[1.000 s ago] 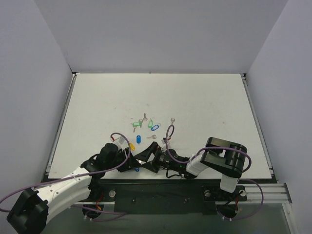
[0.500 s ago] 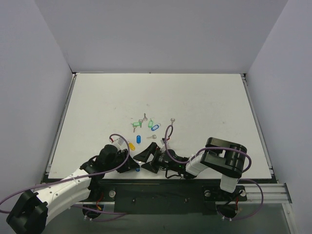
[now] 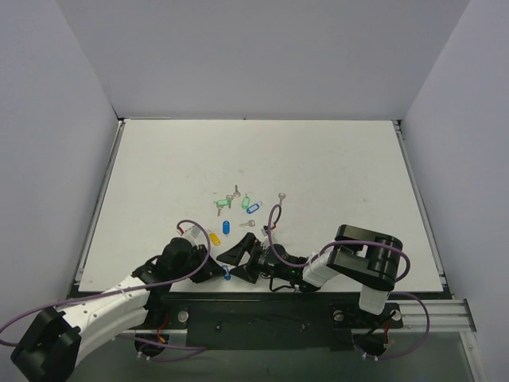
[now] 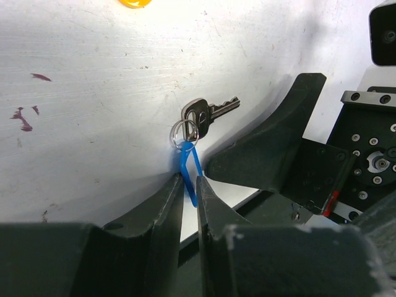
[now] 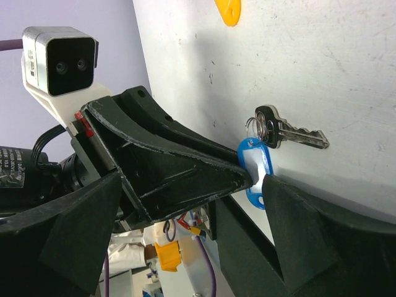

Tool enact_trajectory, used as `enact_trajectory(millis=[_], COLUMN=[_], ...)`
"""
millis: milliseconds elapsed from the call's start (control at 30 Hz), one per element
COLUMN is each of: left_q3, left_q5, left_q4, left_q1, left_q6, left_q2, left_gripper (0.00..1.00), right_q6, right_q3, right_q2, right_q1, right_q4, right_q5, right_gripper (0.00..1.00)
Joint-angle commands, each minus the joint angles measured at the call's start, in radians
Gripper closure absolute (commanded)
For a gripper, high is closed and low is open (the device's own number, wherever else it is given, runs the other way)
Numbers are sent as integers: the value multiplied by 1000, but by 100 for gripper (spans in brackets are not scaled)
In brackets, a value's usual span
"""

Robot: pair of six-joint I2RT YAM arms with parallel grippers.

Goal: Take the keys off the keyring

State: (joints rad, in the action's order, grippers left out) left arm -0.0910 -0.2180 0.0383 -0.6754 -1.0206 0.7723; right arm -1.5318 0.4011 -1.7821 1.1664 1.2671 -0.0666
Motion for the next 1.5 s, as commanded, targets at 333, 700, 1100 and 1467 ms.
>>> enact_trajectory(millis=[333, 700, 1100, 1467], left_q3=[33, 48, 13, -274], left_q5=[31, 9, 15, 25], left_q4=[-87, -136, -115, 408], left_q1=[-4, -6, -6, -6], left_q6=[-44, -65, -46, 86], left_q2=[19, 30, 53, -1], left_gripper=[79, 71, 100, 100], right_q6=[9, 7, 9, 343], right_q3=[33, 38, 28, 146], right_q2=[-14, -17, -4, 413], right_q1=[15, 18, 21, -54], right_q4=[71, 78, 92, -564], right_q5=[-1, -4, -16, -156], right_gripper=[10, 10, 10, 9])
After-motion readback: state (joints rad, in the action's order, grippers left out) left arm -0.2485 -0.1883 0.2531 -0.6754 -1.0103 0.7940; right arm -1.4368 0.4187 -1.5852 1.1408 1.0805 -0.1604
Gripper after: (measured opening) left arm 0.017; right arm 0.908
